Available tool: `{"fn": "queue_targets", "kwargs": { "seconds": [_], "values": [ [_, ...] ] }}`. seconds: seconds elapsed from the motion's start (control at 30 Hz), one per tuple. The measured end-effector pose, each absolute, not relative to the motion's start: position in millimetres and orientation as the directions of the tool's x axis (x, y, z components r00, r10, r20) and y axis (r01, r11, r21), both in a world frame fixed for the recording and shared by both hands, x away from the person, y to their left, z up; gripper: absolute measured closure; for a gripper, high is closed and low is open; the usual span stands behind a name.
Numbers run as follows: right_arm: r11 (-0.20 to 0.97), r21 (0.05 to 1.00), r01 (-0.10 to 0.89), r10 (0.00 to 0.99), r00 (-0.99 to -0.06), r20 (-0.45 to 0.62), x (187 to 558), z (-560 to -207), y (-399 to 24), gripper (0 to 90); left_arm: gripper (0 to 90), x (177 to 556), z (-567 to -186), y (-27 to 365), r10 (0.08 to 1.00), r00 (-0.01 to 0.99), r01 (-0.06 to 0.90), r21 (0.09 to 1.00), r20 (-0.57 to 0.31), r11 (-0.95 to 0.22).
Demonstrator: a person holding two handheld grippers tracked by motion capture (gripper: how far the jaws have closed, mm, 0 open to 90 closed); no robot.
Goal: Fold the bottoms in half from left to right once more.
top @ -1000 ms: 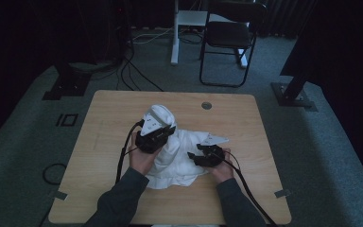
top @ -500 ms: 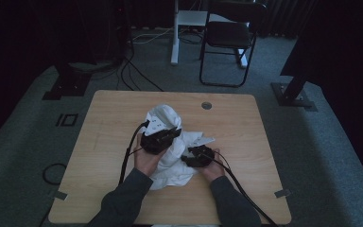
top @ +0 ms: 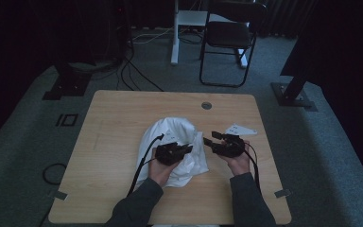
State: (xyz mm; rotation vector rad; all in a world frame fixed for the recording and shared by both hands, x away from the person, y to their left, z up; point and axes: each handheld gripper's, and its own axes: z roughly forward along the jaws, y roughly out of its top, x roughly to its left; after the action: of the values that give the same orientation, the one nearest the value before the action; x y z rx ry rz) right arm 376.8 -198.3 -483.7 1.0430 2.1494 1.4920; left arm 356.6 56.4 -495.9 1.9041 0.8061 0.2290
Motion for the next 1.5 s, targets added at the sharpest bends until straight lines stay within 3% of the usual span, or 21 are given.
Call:
{"fn": "queue_targets", "kwargs": {
  "seconds": [0.23,0.33,0.4,0.47,0.53,0.7,0.8,0.93,1.2,1.5],
  "values": [
    [0.178,0.934,0.310,0.621,-0.771,0.138,369.6,-461.7,-178.1,33.1,86.2,358.2,-505.9,51.0,0.631,0.753,0.446,0.850,-0.187,-0.280],
    [0.197,0.926,0.322,0.620,-0.772,0.137,379.5,-458.5,-164.7,33.8,86.1,357.0,-506.8,49.8,0.631,0.755,0.443,0.849,-0.179,-0.290],
    [0.216,0.918,0.332,0.631,-0.765,0.128,387.4,-458.7,-158.3,48.4,85.9,356.6,-506.0,50.3,0.631,0.755,0.444,0.848,-0.179,-0.289],
    [0.234,0.910,0.343,0.639,-0.760,0.122,396.4,-460.8,-154.5,78.6,84.5,356.9,-504.0,52.8,0.632,0.752,0.447,0.850,-0.188,-0.280],
    [0.225,0.896,0.382,0.672,-0.727,0.141,405.3,-464.1,-155.0,85.7,75.5,356.4,-499.6,57.6,0.619,0.757,0.450,0.854,-0.210,-0.261],
    [0.225,0.887,0.404,0.697,-0.703,0.143,412.6,-469.4,-159.2,86.0,65.8,347.4,-462.5,85.8,0.620,0.756,0.387,0.907,-0.209,-0.167],
    [0.231,0.883,0.409,0.705,-0.695,0.138,415.9,-473.0,-161.7,85.9,62.6,347.5,-435.6,120.8,0.694,0.699,0.325,0.941,-0.171,-0.097],
    [0.227,0.880,0.417,0.710,-0.689,0.144,419.6,-474.9,-163.0,85.8,82.9,358.2,-425.5,155.5,0.784,0.610,0.324,0.939,-0.115,-0.115],
    [0.228,0.864,0.449,0.718,-0.677,0.162,428.6,-482.5,-164.6,85.3,83.1,378.6,-476.5,148.2,0.787,0.605,0.464,0.857,-0.121,-0.225],
    [0.252,0.852,0.460,0.718,-0.679,0.154,429.6,-483.8,-169.1,84.6,82.6,378.8,-508.8,133.1,0.787,0.609,0.489,0.830,-0.104,-0.269]
  ]
}}
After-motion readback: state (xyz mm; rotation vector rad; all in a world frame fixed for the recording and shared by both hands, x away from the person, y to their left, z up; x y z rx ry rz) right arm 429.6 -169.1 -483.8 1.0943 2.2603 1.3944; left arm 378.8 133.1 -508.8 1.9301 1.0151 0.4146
